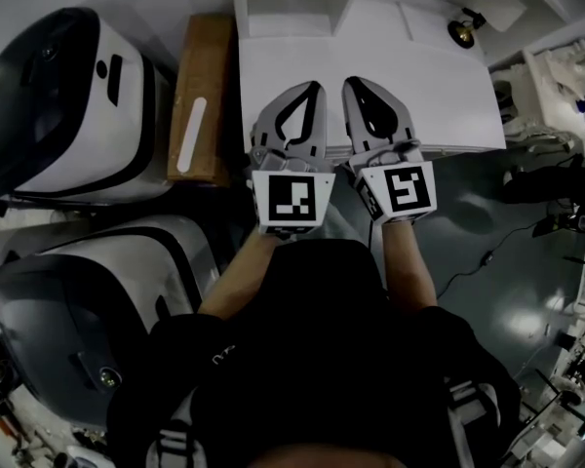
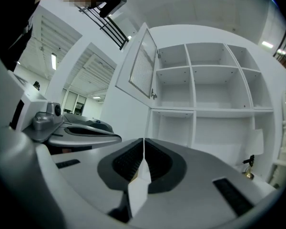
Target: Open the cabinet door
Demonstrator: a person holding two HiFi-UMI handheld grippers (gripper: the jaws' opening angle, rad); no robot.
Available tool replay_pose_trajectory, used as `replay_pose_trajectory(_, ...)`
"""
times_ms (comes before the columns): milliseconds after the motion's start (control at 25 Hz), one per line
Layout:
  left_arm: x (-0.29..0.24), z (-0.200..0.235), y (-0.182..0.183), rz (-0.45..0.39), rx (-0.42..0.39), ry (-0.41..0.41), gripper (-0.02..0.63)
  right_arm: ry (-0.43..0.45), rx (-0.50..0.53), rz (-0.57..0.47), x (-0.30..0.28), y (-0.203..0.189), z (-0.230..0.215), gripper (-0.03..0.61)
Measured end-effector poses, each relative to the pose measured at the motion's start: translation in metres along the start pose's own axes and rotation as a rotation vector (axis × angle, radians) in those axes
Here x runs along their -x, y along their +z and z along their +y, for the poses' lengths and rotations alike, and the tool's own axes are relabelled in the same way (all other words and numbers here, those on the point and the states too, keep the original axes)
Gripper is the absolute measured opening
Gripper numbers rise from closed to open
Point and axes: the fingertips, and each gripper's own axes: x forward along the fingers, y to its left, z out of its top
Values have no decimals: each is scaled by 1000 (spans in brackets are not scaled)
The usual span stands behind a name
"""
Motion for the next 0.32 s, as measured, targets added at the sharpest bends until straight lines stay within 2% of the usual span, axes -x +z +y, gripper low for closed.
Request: replay_pose_trajectory(320,-5,6,-7,13,24,4,9,12,45,7,-6,2,-2,28)
